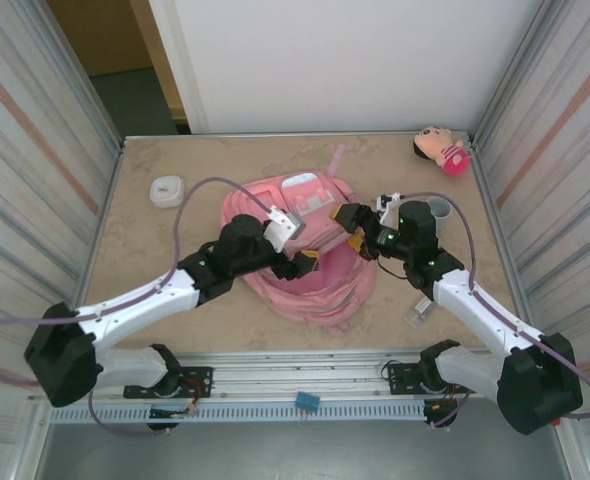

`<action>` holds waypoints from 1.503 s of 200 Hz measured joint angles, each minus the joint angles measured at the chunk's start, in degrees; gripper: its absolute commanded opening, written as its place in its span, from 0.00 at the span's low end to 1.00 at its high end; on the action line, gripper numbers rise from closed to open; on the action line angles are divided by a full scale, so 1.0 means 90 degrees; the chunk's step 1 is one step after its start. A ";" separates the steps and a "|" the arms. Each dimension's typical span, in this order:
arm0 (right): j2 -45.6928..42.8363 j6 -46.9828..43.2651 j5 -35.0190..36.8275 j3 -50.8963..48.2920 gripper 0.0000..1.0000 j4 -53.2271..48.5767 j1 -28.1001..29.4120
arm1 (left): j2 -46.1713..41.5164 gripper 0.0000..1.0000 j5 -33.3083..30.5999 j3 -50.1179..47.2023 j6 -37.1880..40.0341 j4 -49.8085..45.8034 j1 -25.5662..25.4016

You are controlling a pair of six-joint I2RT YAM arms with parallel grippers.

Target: Pack the student bag

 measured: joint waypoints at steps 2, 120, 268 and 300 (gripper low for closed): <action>0.0000 0.0000 0.0000 -0.0012 0.92 -0.0007 0.0000 | -0.0063 0.83 0.0002 -0.0034 -0.0022 -0.0022 0.0036; -0.0117 0.0017 0.0568 -0.0537 0.37 -0.0556 0.0826 | -0.1049 0.78 0.0301 -0.1139 -0.1003 -0.0918 0.1690; 0.0750 -0.0503 -0.0719 0.0512 0.22 -0.0884 -0.0097 | -0.0498 0.64 0.1020 -0.2300 -0.1702 -0.0204 0.1967; 0.0755 -0.0503 -0.0826 0.0673 0.22 -0.0894 -0.0121 | 0.0053 0.43 0.1382 -0.2285 -0.1552 0.0260 0.1965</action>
